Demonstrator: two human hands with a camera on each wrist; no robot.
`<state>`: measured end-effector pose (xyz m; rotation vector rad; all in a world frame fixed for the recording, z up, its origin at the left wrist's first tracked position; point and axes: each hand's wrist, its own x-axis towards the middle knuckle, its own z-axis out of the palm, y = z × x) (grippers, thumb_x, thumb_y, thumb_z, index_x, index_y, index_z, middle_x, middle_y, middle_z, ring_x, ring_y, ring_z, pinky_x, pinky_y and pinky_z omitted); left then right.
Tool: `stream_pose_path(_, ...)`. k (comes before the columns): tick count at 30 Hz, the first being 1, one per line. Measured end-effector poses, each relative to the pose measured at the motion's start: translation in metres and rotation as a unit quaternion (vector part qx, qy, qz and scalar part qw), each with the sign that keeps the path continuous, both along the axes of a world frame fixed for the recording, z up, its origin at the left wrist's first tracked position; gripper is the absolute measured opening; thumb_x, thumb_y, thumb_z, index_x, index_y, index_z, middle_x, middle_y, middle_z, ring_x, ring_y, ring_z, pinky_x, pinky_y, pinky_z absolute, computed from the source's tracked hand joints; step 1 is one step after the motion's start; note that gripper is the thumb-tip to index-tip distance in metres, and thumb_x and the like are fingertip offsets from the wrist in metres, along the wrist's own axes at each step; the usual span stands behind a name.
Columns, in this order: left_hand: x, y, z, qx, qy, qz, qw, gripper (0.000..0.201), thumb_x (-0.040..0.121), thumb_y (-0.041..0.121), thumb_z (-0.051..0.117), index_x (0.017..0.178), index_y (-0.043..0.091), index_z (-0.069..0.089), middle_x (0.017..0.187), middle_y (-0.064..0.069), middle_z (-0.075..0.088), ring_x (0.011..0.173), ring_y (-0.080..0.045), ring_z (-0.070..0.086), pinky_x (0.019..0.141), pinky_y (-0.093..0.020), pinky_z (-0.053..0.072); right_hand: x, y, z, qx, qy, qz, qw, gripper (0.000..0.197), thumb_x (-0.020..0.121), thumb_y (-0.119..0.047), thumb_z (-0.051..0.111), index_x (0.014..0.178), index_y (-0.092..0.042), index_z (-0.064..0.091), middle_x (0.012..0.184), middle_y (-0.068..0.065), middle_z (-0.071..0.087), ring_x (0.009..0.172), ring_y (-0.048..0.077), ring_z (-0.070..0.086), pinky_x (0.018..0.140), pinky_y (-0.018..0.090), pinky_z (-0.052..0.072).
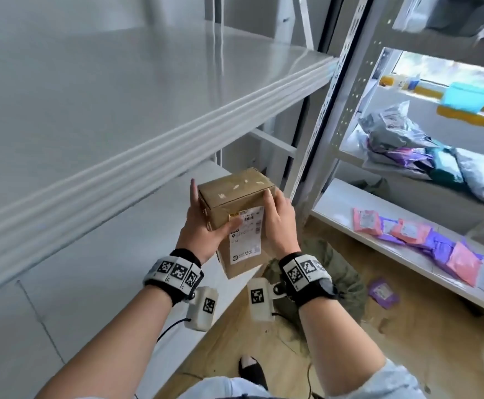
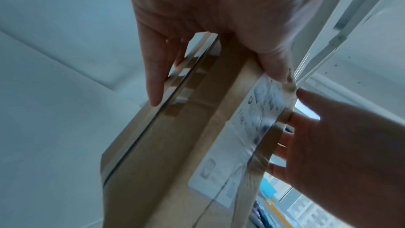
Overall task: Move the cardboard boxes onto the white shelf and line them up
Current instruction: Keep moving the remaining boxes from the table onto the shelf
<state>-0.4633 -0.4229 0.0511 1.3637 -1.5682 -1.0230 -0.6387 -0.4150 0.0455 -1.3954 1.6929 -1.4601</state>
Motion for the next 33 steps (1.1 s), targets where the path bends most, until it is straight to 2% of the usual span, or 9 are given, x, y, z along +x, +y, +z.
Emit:
stream_pose_path(2, -0.020, -0.027, -0.002, 0.005, -0.008, 0.016, 1.000, 0.137, 0.051, 0.079, 0.078, 0.148, 0.054, -0.015, 0.153, 0.004, 0.040, 0.126, -0.017, 0.057, 0.105, -0.046, 0.048, -0.015, -0.030, 0.000, 0.030, -0.040, 0.009, 0.999, 0.052, 0.090, -0.072, 0.033, 0.112, -0.035, 0.062, 0.111, -0.005, 0.062, 0.114, 0.018, 0.050, 0.105, 0.046, 0.039)
stream_pose_path(4, -0.041, -0.054, -0.006, 0.015, -0.022, 0.036, 0.999, 0.135, 0.056, 0.064, 0.085, 0.152, 0.047, -0.008, 0.152, -0.005, 0.036, 0.130, -0.023, 0.052, 0.107, -0.038, 0.044, -0.032, -0.059, -0.002, 0.053, -0.074, 0.017, 0.996, 0.041, 0.091, -0.068, 0.037, 0.107, -0.039, 0.063, 0.111, -0.009, 0.065, 0.114, 0.015, 0.054, 0.104, 0.044, 0.042)
stream_pose_path(7, -0.069, -0.087, -0.018, 0.009, -0.019, 0.057, 0.998, 0.127, 0.059, 0.041, 0.093, 0.152, 0.037, 0.007, 0.148, -0.007, 0.033, 0.124, -0.020, 0.051, 0.099, -0.027, 0.041, -0.060, -0.097, -0.006, 0.078, -0.122, 0.026, 0.989, 0.025, 0.096, -0.055, 0.051, 0.099, -0.033, 0.064, 0.098, -0.013, 0.070, 0.096, 0.003, 0.065, 0.090, 0.030, 0.050)
stream_pose_path(10, -0.093, -0.110, -0.028, 0.012, -0.026, 0.067, 0.997, 0.116, 0.060, 0.030, 0.093, 0.145, 0.031, 0.014, 0.145, -0.006, 0.031, 0.117, -0.018, 0.050, 0.098, -0.024, 0.042, -0.085, -0.127, -0.014, 0.096, -0.131, 0.035, 0.986, 0.019, 0.097, -0.044, 0.058, 0.092, -0.026, 0.062, 0.084, -0.014, 0.065, 0.077, 0.001, 0.061, 0.077, 0.022, 0.045)
stream_pose_path(15, -0.122, -0.133, -0.042, 0.030, -0.046, 0.100, 0.993, 0.130, 0.057, 0.025, 0.095, 0.151, 0.031, 0.005, 0.148, -0.007, 0.023, 0.117, -0.012, 0.042, 0.104, -0.027, 0.038, -0.112, -0.161, -0.039, 0.109, -0.141, 0.042, 0.983, 0.020, 0.099, -0.038, 0.057, 0.097, -0.019, 0.062, 0.082, -0.010, 0.062, 0.071, -0.001, 0.056, 0.068, 0.015, 0.042)
stream_pose_path(18, -0.132, -0.139, -0.052, 0.049, -0.062, 0.116, 0.990, 0.133, 0.057, 0.018, 0.095, 0.152, 0.028, 0.003, 0.149, -0.008, 0.021, 0.126, -0.020, 0.043, 0.102, -0.023, 0.033, -0.118, -0.171, -0.054, 0.121, -0.134, 0.047, 0.982, 0.027, 0.100, -0.038, 0.055, 0.110, -0.014, 0.063, 0.087, -0.012, 0.063, 0.074, -0.007, 0.057, 0.071, 0.015, 0.043)
stream_pose_path(24, -0.135, -0.144, -0.071, 0.082, -0.067, 0.139, 0.985, 0.135, 0.054, 0.019, 0.097, 0.151, 0.027, 0.005, 0.151, -0.006, 0.021, 0.132, -0.024, 0.043, 0.102, -0.021, 0.032, -0.115, -0.183, -0.070, 0.155, -0.113, 0.056, 0.980, 0.059, 0.092, -0.057, 0.054, 0.137, -0.019, 0.054, 0.122, -0.006, 0.067, 0.111, 0.009, 0.062, 0.100, 0.038, 0.051)
stream_pose_path(29, -0.128, -0.139, -0.075, 0.111, -0.079, 0.136, 0.981, 0.155, 0.048, 0.025, 0.100, 0.153, 0.035, -0.013, 0.161, -0.005, 0.010, 0.142, -0.023, 0.034, 0.104, -0.023, 0.028, -0.115, -0.180, -0.066, 0.152, -0.125, 0.036, 0.980, 0.050, 0.099, -0.045, 0.051, 0.139, -0.014, 0.051, 0.126, -0.005, 0.061, 0.112, 0.008, 0.057, 0.090, 0.015, 0.044)
stream_pose_path(33, -0.110, -0.120, -0.078, 0.132, -0.128, 0.136, 0.973, 0.158, 0.045, 0.039, 0.099, 0.149, 0.044, -0.019, 0.161, -0.007, 0.012, 0.143, -0.026, 0.034, 0.110, -0.036, 0.035, -0.112, -0.163, -0.067, 0.139, -0.137, -0.026, 0.980, 0.044, 0.100, -0.044, 0.049, 0.131, -0.014, 0.057, 0.125, -0.001, 0.063, 0.114, 0.012, 0.057, 0.093, 0.021, 0.043)
